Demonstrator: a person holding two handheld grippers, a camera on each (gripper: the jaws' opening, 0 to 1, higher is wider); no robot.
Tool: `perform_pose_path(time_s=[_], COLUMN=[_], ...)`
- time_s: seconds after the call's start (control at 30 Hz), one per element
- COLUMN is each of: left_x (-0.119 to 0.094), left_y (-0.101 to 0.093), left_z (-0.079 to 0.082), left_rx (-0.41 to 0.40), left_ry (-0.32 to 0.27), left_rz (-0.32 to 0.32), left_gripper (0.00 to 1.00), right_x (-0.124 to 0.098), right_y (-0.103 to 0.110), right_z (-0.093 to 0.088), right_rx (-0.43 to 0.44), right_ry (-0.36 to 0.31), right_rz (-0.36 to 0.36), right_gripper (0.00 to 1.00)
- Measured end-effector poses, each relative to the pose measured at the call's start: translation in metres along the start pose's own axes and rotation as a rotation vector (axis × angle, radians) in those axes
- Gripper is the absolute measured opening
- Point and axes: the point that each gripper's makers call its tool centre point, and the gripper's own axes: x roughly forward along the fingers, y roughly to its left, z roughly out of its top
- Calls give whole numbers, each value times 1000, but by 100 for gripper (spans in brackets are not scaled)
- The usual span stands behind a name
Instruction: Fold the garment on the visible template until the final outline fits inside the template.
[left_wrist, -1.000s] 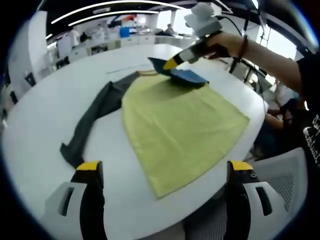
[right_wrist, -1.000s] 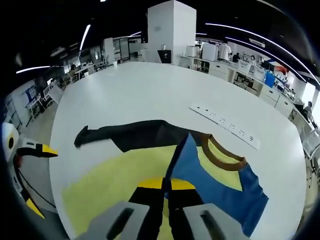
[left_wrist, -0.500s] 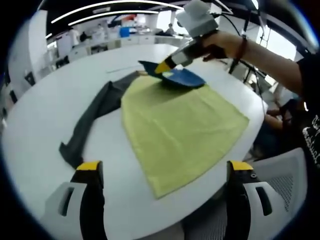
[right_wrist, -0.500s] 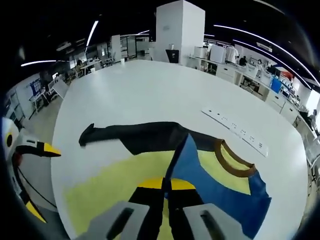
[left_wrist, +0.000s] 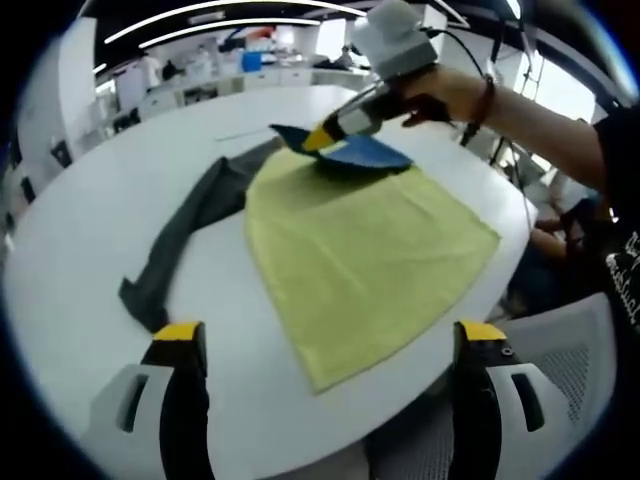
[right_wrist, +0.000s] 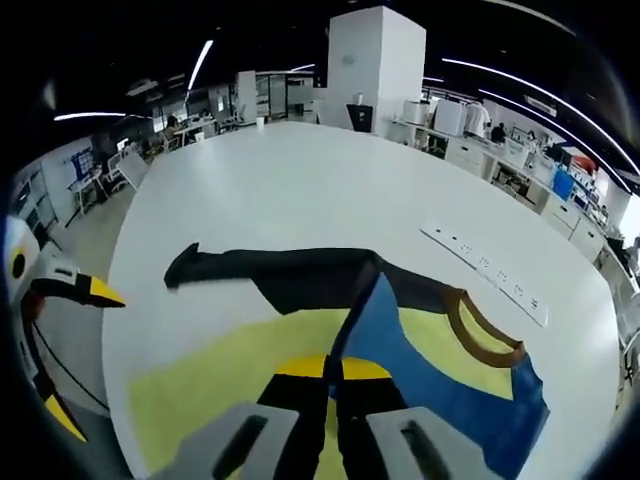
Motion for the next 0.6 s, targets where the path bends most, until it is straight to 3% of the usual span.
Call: perform_pose_path(time_s=[0.6], left_x=[3], left_y=[4], left_z=[-7], left_rx=[15], left_ry=[14], left_rz=[3], left_gripper=[99], right_x=[33], right_y=[14], right_z=[-22], right_rx=[-12], right_ry=[33], right_rz=[41], right_gripper=[0])
